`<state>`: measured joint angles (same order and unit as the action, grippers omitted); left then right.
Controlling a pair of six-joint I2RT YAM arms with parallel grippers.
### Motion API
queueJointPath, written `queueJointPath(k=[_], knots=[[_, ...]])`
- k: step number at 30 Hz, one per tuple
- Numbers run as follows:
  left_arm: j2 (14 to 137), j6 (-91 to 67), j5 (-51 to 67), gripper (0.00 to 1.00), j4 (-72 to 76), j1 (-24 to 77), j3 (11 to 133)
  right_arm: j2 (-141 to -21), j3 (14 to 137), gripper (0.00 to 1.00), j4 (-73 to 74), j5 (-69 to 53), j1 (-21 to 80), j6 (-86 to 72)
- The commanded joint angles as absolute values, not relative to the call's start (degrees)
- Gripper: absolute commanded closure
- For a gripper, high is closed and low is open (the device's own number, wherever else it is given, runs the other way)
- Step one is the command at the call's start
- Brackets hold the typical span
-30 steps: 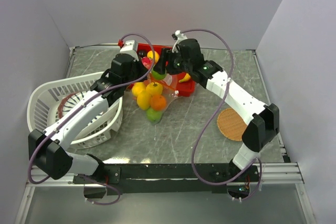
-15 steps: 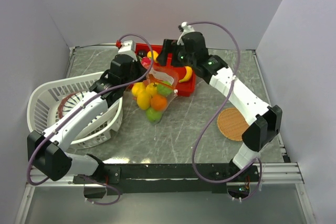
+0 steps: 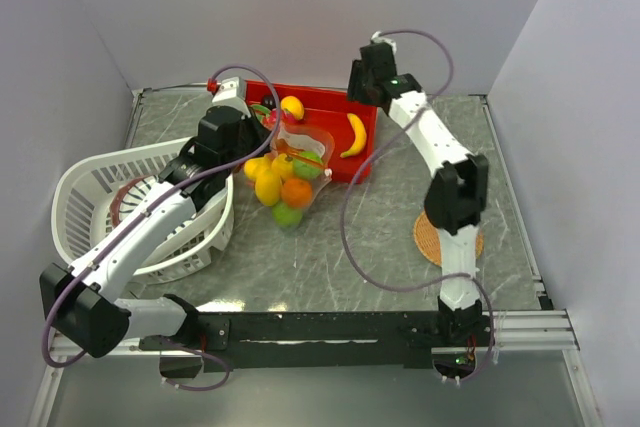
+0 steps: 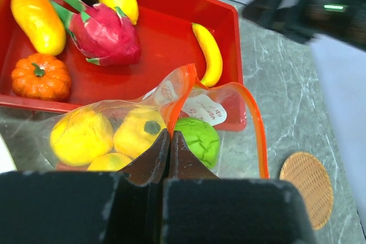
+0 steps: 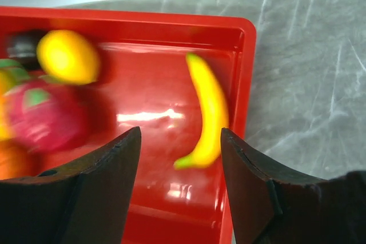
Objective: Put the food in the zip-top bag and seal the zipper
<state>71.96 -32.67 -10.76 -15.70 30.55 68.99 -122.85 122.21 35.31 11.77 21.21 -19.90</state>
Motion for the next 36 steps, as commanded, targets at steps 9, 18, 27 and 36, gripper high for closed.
queueJointPath(k=[9,18,27,36], knots=[[70.05,-32.52,-8.26,0.99,-11.16,30.32,68.29,-137.89,136.14,0.37,37.09,17.85,21.71,-12.66],[70.75,-32.26,-7.91,0.99,-11.25,30.32,68.29,-142.73,135.88,0.43,38.93,16.78,22.24,-12.92],[71.28,-32.17,-7.56,0.99,-10.99,30.32,68.20,-143.53,134.13,0.43,42.63,22.58,22.32,-12.30],[71.10,-32.17,-7.56,0.99,-11.07,30.32,67.85,-143.88,132.45,0.42,44.91,21.88,22.06,-12.92]])
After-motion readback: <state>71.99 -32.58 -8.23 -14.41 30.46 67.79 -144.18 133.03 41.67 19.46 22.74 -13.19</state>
